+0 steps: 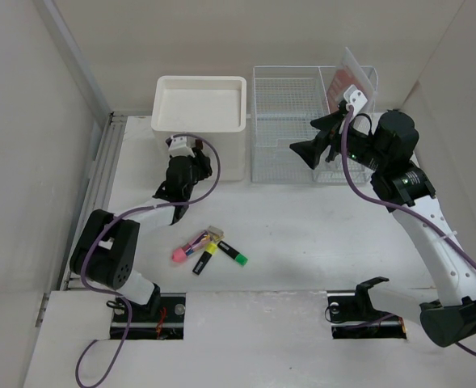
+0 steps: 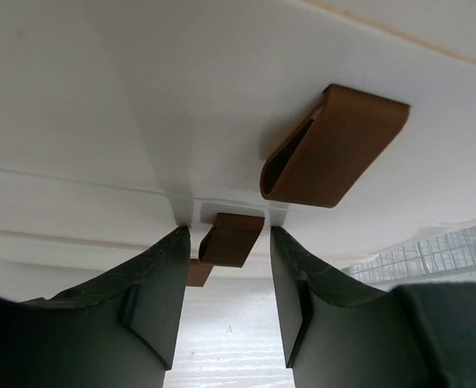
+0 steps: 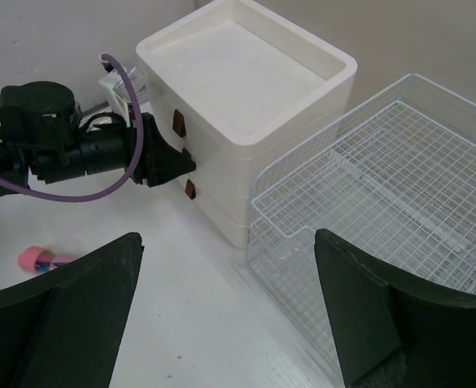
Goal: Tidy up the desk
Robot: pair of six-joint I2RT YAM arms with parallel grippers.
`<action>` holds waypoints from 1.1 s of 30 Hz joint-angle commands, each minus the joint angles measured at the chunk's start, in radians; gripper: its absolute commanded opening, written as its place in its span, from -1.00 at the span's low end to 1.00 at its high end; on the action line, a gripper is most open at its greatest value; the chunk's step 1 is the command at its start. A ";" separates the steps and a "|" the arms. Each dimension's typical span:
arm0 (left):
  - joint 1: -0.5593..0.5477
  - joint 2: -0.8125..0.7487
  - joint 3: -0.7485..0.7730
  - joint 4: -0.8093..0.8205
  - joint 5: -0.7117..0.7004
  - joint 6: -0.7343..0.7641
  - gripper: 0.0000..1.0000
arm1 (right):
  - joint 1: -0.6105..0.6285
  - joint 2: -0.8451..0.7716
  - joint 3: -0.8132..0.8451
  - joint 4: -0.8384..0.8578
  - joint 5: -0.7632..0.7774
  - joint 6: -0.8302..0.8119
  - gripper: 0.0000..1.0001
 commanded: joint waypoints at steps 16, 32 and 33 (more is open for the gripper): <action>-0.006 -0.015 0.030 0.052 0.001 -0.006 -1.00 | -0.003 -0.003 -0.002 0.053 -0.027 -0.002 0.83; -0.015 -0.135 -0.075 0.021 -0.008 -0.006 -1.00 | -0.003 -0.003 -0.002 0.053 -0.036 -0.002 0.83; -0.015 -0.135 -0.088 0.021 -0.008 -0.006 -1.00 | -0.003 -0.003 -0.002 0.053 -0.036 -0.002 0.83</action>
